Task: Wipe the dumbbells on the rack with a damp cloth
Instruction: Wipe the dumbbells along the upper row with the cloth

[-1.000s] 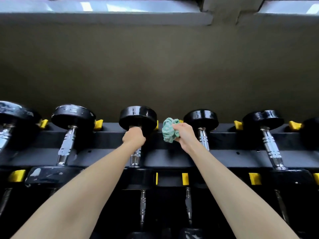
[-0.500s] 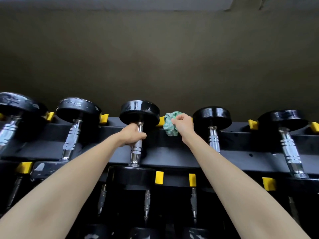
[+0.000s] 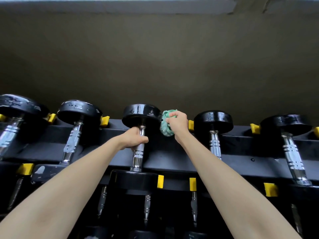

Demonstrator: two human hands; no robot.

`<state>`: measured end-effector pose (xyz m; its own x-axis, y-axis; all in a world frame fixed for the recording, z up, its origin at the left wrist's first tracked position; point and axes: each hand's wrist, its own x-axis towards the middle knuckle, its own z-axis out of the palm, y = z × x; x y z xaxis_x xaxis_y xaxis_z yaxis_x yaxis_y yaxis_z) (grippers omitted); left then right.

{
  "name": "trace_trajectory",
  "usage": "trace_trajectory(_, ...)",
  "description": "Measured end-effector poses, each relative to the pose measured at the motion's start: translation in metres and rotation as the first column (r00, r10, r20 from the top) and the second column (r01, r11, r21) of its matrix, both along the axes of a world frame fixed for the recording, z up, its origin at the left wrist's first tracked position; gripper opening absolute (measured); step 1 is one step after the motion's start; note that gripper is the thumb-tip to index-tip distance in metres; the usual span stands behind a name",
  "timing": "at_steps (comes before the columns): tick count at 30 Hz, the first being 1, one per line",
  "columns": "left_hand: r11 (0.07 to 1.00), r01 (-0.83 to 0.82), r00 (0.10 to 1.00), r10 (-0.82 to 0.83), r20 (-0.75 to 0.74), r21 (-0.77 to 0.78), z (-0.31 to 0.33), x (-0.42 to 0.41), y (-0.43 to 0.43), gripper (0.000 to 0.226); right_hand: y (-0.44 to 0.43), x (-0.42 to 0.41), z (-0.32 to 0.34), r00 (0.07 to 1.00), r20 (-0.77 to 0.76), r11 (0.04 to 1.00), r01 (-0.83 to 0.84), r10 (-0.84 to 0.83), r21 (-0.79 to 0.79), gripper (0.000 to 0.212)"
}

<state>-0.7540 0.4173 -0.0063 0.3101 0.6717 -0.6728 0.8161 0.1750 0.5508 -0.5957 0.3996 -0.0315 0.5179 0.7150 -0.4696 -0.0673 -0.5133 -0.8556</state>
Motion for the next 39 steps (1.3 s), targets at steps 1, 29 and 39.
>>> trace_trajectory(1, 1.000, -0.004, 1.000, 0.004, -0.010, 0.006, 0.000, 0.001, -0.001, 0.035, 0.000, 0.000, 0.007, 1.000, 0.021, 1.000, 0.023, -0.023, 0.009, 0.031)
trace_trajectory(29, 0.944, -0.290, 0.950, 0.304, 0.072, -0.157, -0.001, -0.078, -0.031, 0.026, -0.012, -0.078, 0.030, 0.375, 0.596, 0.562, -0.812, 0.710, -0.159, 0.019)
trace_trajectory(39, 0.912, -0.394, 0.913, 0.403, 0.068, -0.117, 0.001, -0.081, -0.040, 0.029, -0.062, -0.070, 0.037, 0.347, 0.331, 0.409, -0.902, 0.877, -0.140, 0.025)
